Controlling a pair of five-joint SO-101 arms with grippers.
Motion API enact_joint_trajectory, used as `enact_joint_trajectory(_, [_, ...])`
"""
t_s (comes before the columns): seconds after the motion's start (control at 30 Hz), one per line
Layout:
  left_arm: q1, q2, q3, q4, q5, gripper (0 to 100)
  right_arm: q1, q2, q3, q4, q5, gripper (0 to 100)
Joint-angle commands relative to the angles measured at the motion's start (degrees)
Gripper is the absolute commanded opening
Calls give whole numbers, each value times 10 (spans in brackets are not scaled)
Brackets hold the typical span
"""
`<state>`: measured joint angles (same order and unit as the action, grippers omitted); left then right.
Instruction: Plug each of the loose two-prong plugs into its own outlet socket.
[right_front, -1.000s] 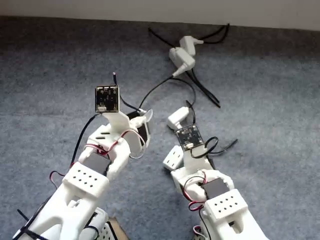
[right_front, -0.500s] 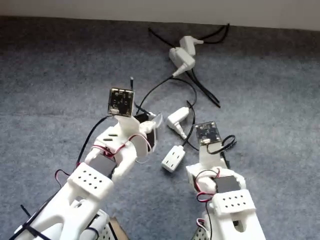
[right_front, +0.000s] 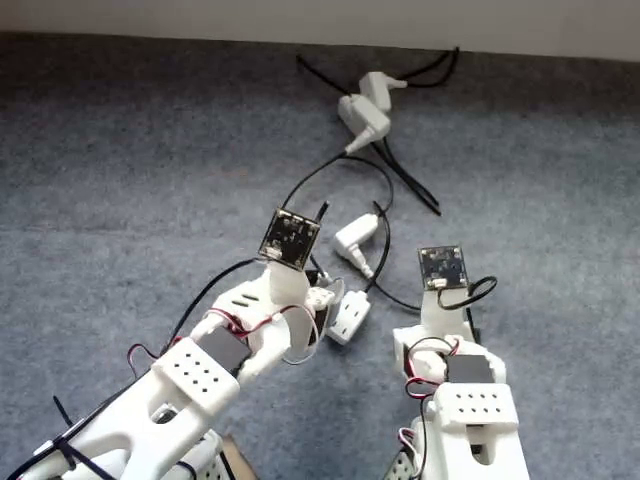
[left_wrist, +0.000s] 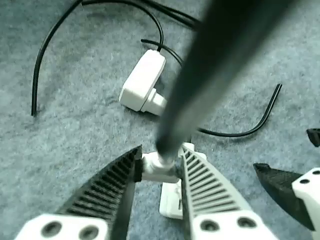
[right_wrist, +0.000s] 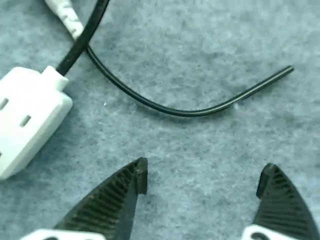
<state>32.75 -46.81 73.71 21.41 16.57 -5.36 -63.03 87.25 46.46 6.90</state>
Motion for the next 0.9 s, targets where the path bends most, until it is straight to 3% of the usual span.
enact_joint_trajectory(0.0, [8, -4, 9, 3, -21, 6, 6, -6, -3, -11, 9, 343])
enact_joint_trajectory(0.33, [55, -9, 11, 8, -25, 6, 6, -6, -2, -11, 9, 343])
enact_joint_trajectory(0.5, [57, -109, 38, 60, -23, 6, 6, -5, -2, -11, 9, 343])
enact_joint_trajectory(0.7, [97, -245, 120, 62, -28, 6, 5, -5, -2, -11, 9, 343])
enact_joint_trajectory(0.87, [101, -232, 123, 59, -52, 6, 5, -4, -2, -11, 9, 343])
